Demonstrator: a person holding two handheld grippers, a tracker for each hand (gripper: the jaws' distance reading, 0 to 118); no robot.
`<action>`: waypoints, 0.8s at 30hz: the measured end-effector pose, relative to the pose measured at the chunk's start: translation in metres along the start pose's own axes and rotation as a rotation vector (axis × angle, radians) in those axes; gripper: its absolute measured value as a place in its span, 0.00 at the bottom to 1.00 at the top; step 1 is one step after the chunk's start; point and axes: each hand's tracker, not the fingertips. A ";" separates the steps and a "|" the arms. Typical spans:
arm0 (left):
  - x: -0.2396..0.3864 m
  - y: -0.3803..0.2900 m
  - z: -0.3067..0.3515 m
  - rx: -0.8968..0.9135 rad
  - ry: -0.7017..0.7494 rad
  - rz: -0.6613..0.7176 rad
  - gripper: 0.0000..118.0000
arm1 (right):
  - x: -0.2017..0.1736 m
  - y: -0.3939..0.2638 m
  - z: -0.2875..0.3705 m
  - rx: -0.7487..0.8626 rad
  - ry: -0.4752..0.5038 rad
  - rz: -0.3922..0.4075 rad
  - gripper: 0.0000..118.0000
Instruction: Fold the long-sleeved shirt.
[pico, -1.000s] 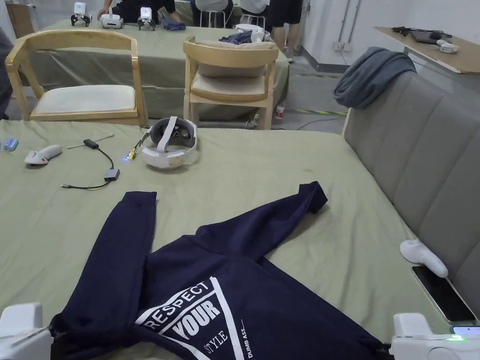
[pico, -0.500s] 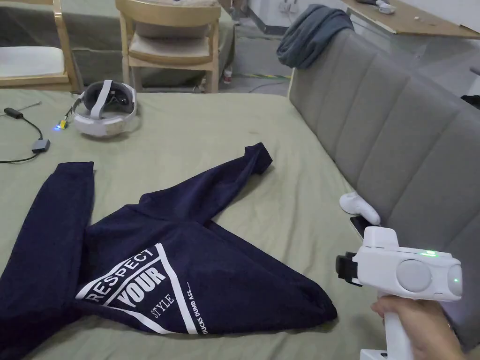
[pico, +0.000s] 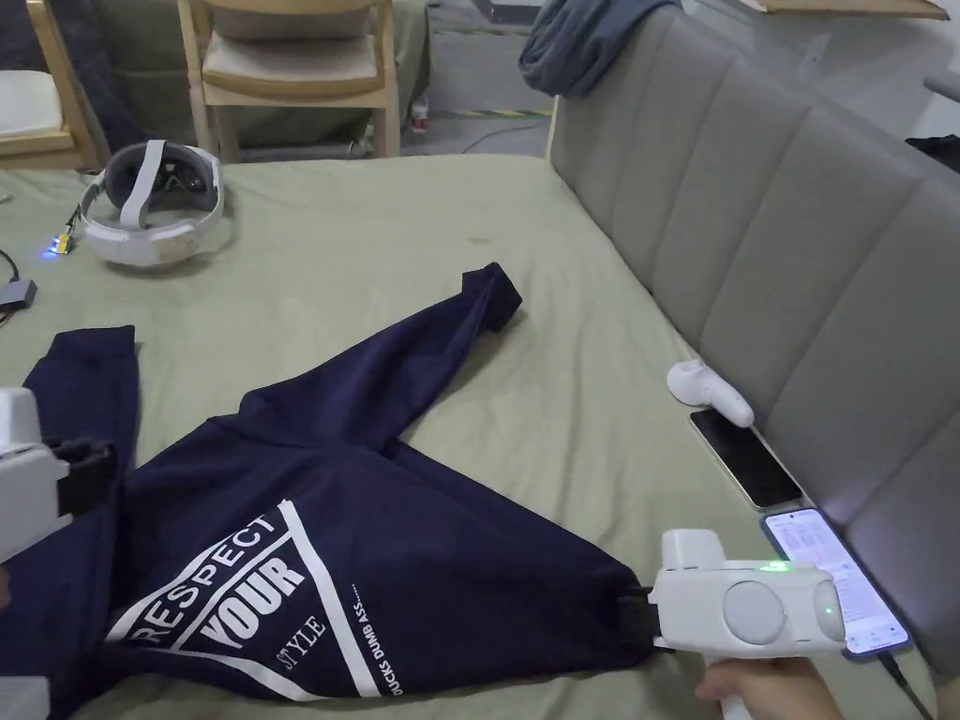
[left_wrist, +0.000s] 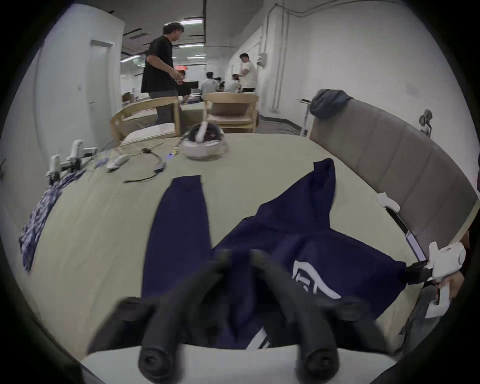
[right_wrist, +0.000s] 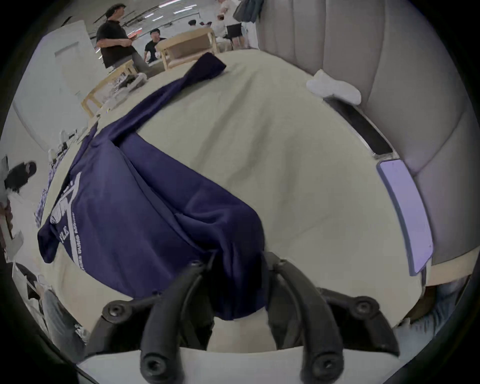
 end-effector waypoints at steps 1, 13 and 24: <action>-0.003 0.007 -0.020 -0.017 -0.015 -0.014 0.47 | -0.002 -0.002 -0.004 0.001 -0.012 0.013 0.17; 0.023 0.028 -0.187 -0.276 -0.001 -0.260 0.68 | -0.002 -0.002 0.000 0.021 -0.012 0.006 0.07; 0.034 0.048 -0.154 -0.135 -0.083 -0.250 0.06 | -0.003 0.024 0.042 0.103 0.011 0.063 0.06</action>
